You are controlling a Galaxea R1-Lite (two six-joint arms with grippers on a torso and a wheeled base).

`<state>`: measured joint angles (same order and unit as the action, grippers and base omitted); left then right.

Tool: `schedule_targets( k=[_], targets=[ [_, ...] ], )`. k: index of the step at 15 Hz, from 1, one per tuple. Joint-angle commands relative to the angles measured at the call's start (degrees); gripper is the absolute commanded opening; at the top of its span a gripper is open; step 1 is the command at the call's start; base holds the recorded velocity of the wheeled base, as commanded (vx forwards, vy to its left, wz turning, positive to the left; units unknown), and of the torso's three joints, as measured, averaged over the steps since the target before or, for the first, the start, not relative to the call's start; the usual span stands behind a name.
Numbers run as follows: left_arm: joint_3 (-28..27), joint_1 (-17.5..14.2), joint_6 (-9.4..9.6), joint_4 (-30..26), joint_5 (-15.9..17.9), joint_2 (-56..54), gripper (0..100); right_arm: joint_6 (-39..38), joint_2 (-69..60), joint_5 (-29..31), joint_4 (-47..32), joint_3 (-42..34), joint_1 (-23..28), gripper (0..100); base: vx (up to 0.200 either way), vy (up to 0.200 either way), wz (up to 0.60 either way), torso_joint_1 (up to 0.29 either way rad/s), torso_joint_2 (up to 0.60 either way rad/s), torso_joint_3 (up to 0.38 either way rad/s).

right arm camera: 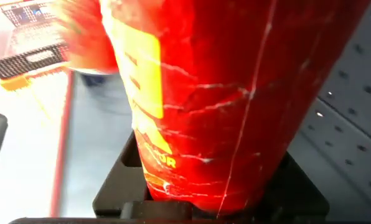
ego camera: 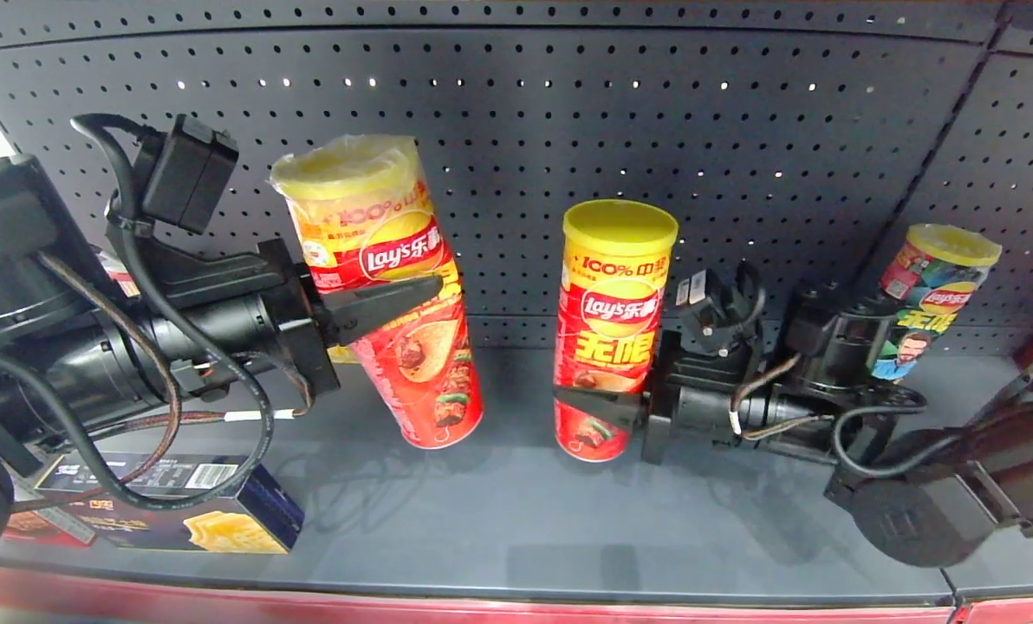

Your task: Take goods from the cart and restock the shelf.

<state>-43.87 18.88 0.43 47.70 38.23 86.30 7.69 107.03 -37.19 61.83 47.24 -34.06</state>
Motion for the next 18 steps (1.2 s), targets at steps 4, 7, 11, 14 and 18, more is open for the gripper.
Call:
schedule_targets(
  k=[4,7,11,14,18],
  targets=[
    [-0.2,0.1,-0.08,0.0,0.0,0.0,0,0.4,-7.1,1.3,0.7,-9.5,-4.8,0,0.0,0.0,0.0,0.0,0.0,0.0],
    [-0.2,0.0,-0.08,-0.1,0.0,0.0,0,0.5,-4.1,1.2,6.6,-13.7,-4.5,0,0.0,0.0,0.0,0.0,0.0,0.0],
    [-0.2,-0.1,-1.22,0.1,-0.2,0.0,0,0.4,0.7,1.0,14.1,-15.5,-3.7,0,0.0,0.0,0.0,0.0,0.0,0.0],
    [-0.1,-0.1,-1.22,0.1,-0.3,0.0,0,0.5,1.9,0.8,15.1,-15.9,-3.6,0,0.0,0.0,0.0,0.0,0.0,0.0],
    [0.0,-0.1,-1.31,0.1,-0.3,0.0,0,0.5,2.0,0.6,15.5,-18.4,-3.6,0,0.0,0.0,0.0,0.0,0.0,0.0]
  ],
)
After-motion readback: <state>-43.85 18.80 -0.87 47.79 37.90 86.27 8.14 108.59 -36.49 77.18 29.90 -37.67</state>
